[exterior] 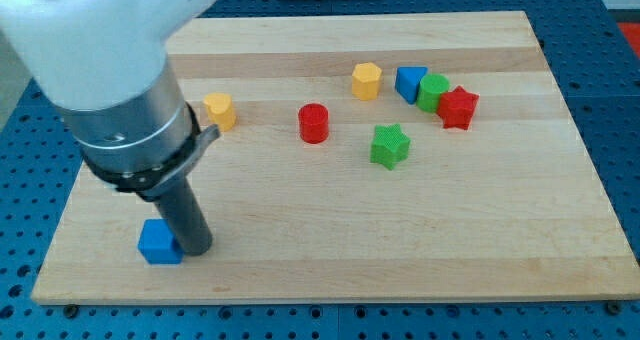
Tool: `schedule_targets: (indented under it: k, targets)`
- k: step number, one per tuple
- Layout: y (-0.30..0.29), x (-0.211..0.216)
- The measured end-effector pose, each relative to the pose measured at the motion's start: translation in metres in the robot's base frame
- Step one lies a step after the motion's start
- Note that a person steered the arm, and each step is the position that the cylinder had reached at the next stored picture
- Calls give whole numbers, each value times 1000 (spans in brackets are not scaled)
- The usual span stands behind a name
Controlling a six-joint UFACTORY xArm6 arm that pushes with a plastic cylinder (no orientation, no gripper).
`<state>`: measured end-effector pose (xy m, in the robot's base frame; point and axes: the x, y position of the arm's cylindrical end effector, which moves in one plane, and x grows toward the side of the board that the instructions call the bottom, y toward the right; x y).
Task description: Move arm to the top of group of blocks
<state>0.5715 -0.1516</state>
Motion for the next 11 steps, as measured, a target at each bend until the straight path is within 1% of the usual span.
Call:
schedule_targets:
  k: [2,3,4,5,6,7,8,9,10,11]
  targets:
    - [-44,1]
    - [-68,11]
    - [-61,8]
    - [-13,-44]
    - [-28,-100]
    - [-74,-127]
    - [-47,-213]
    - [43,-282]
    - [161,-323]
    - [271,-327]
